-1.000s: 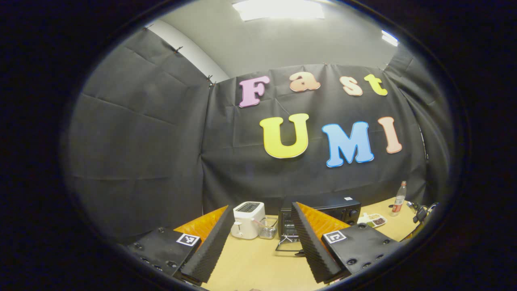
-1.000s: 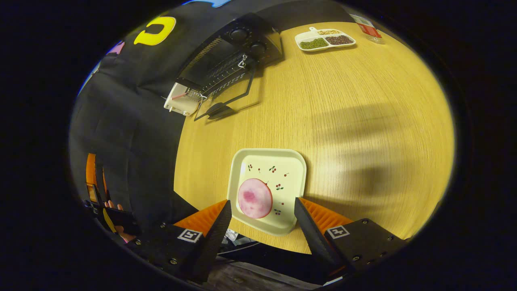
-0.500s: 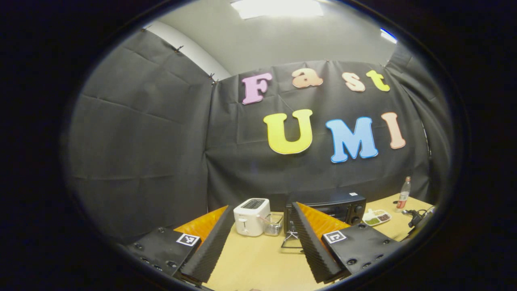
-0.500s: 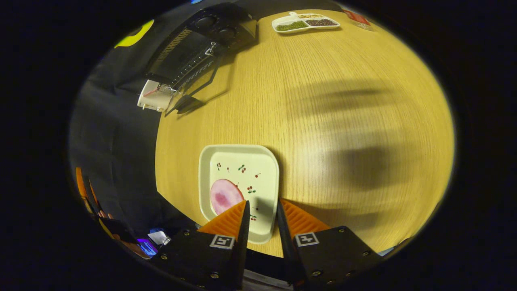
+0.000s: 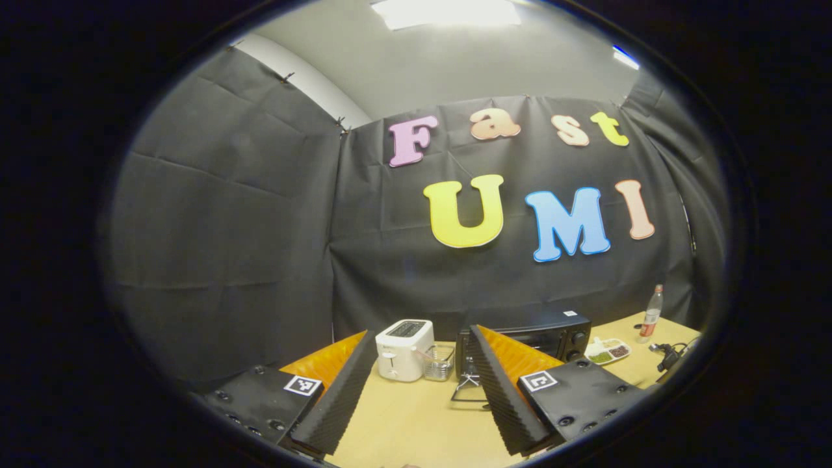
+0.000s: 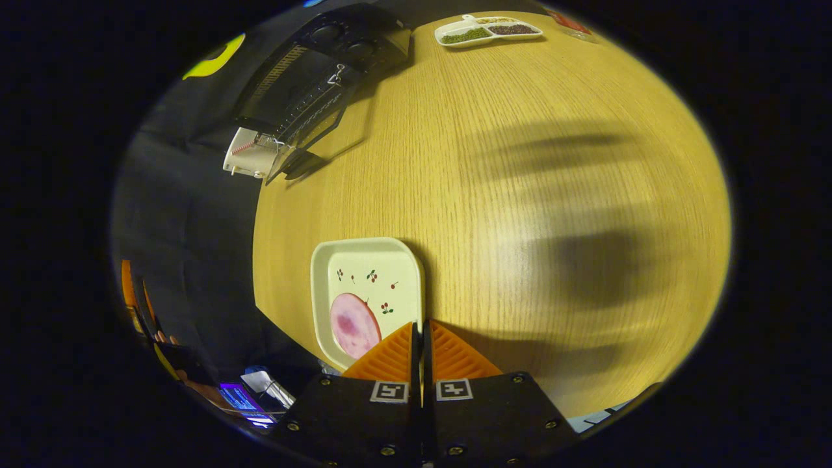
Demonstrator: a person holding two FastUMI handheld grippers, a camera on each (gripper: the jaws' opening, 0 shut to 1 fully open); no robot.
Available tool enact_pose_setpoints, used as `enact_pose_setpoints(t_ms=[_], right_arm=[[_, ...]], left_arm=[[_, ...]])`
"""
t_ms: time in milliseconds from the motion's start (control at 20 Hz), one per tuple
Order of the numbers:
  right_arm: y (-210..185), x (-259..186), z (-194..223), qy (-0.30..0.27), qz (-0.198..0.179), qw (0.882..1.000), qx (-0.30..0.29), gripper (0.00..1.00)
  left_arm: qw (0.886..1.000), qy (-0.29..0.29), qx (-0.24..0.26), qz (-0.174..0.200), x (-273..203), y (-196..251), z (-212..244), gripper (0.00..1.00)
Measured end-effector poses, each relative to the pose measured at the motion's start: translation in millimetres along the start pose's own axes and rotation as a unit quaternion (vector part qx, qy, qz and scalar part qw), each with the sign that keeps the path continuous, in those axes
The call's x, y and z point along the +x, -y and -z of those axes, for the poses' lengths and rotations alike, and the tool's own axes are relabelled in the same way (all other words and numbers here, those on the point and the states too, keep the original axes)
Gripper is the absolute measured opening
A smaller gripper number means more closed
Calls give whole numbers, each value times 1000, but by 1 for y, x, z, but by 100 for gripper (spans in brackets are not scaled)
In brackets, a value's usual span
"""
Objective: Open the electric oven with the left hand, put the food in, and close the electric oven.
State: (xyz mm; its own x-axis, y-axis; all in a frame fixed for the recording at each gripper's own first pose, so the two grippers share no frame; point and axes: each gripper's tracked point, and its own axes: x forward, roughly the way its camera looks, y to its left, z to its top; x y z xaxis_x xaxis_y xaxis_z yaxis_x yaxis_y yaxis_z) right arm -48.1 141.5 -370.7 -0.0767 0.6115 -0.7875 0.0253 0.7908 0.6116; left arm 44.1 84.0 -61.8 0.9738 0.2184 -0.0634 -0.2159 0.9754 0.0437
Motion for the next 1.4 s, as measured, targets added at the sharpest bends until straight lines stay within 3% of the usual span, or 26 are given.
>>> enact_pose_setpoints(t_ms=[350, 750, 950, 1400], right_arm=[[-5, -33, -21, 32, -60, 996, 49, 2], [-65, -49, -91, 130, -111, 977, 127, 1], [-91, -45, -130, 189, -129, 957, 178, 1], [-147, -13, -193, 250, -175, 906, 292, 1]], left_arm=[[1000, 4, -1, 4, 14, 7, -3, 100], [1000, 6, -3, 8, 40, 10, -1, 100], [1000, 6, 0, 10, 56, 6, 2, 100], [1000, -3, 6, 12, 101, -19, 14, 100]])
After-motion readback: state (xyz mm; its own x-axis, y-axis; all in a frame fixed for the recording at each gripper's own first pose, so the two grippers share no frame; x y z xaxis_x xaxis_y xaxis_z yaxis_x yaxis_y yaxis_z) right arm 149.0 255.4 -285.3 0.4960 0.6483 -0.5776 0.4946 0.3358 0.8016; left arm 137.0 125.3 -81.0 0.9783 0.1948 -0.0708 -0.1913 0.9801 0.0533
